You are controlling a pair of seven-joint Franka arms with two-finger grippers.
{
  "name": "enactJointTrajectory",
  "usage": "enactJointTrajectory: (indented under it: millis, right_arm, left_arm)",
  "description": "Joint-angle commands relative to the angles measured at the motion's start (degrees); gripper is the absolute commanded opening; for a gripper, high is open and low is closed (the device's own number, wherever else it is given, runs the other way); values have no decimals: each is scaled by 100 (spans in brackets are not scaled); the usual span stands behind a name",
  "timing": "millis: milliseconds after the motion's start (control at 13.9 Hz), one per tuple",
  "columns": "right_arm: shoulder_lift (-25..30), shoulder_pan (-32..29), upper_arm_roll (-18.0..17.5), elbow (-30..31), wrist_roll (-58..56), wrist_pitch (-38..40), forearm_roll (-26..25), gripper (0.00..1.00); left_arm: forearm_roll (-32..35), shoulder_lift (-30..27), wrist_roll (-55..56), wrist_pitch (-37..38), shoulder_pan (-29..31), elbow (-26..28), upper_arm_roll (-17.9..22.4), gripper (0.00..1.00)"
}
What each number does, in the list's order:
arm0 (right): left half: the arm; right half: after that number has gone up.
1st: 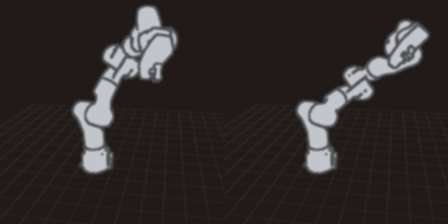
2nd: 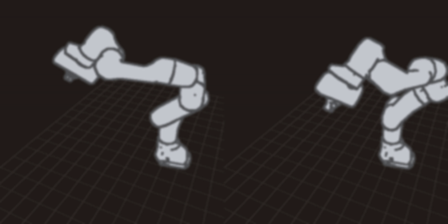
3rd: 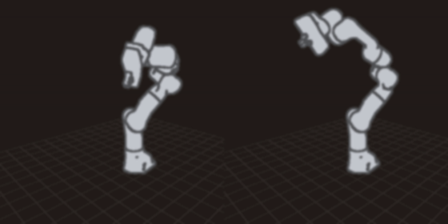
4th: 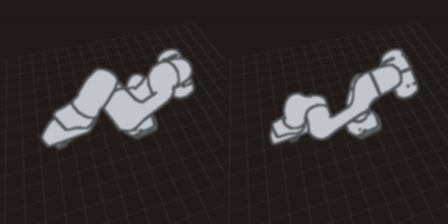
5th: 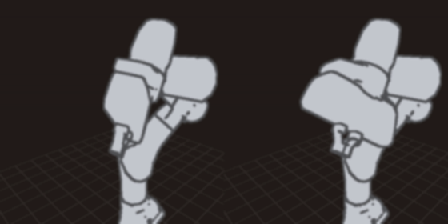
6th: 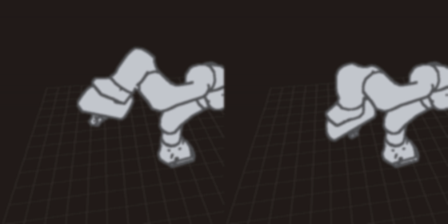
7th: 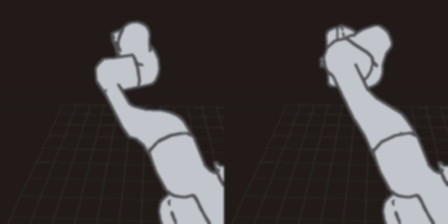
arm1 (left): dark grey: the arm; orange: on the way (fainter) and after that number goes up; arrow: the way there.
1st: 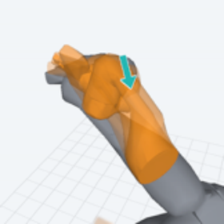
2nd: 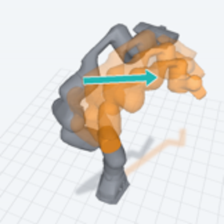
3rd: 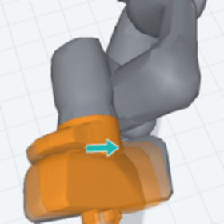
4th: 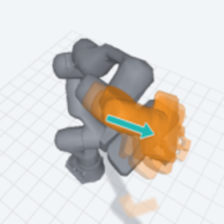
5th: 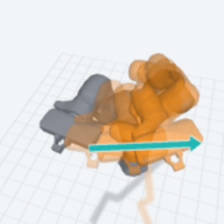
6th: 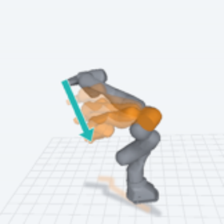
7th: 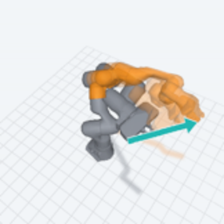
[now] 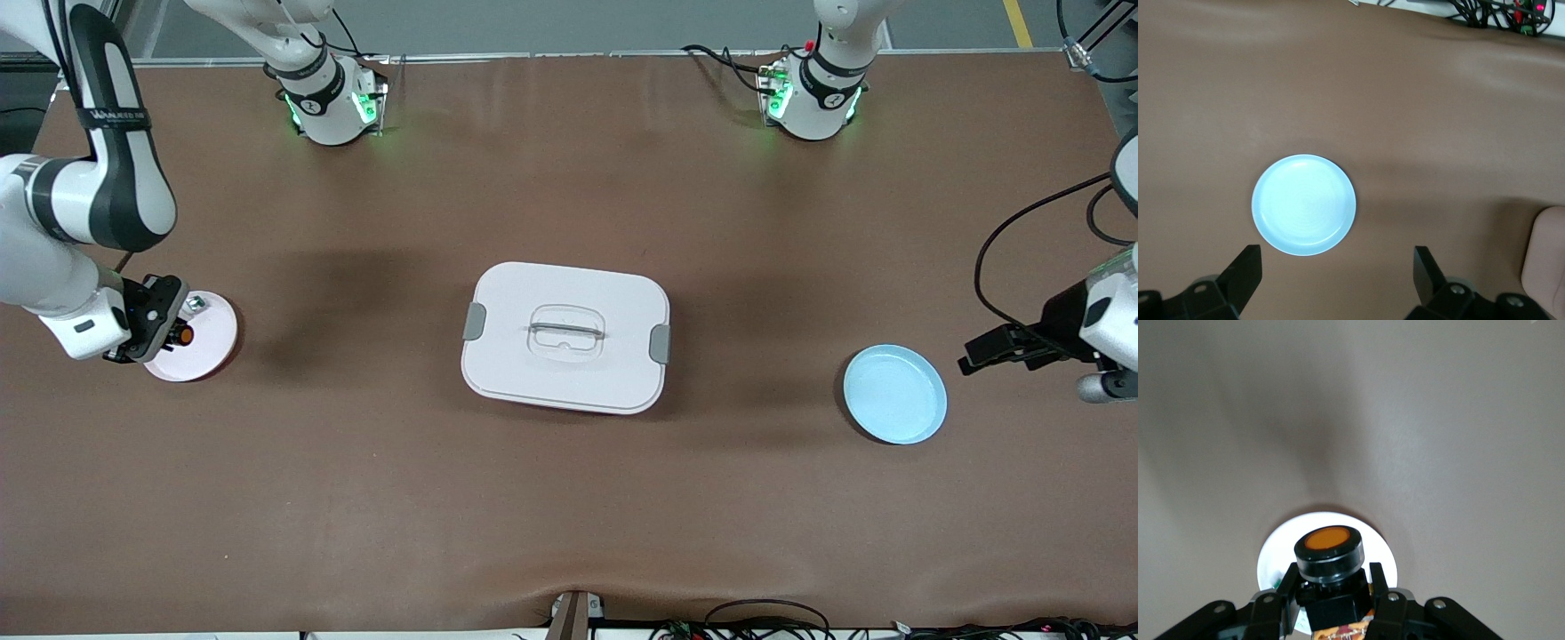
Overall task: Transfer orange switch to right arm and place
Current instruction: 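Lower the switch onto the white plate with the right gripper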
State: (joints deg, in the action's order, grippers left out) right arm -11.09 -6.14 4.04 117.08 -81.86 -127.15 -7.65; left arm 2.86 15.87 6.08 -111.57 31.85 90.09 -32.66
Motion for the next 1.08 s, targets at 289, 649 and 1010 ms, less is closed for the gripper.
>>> enactJointTrajectory:
  millis: [289,649,1010]
  right_arm:
    - [-226,-651,-106,703,-874,-1128,-228,0]
    - [-754,-959,-97,720,-1358,-1812,-228,0]
    - [-1070,-1038,-97,694,-1324,-2155,-237,0]
  left_arm:
    - [-5,-163,-81,65,164,-254,-30,100]
    - [-22,-373,-81,65,-1148,-387,1351,100]
    - [-119,-620,-54,285,-2751,-369,2859,100]
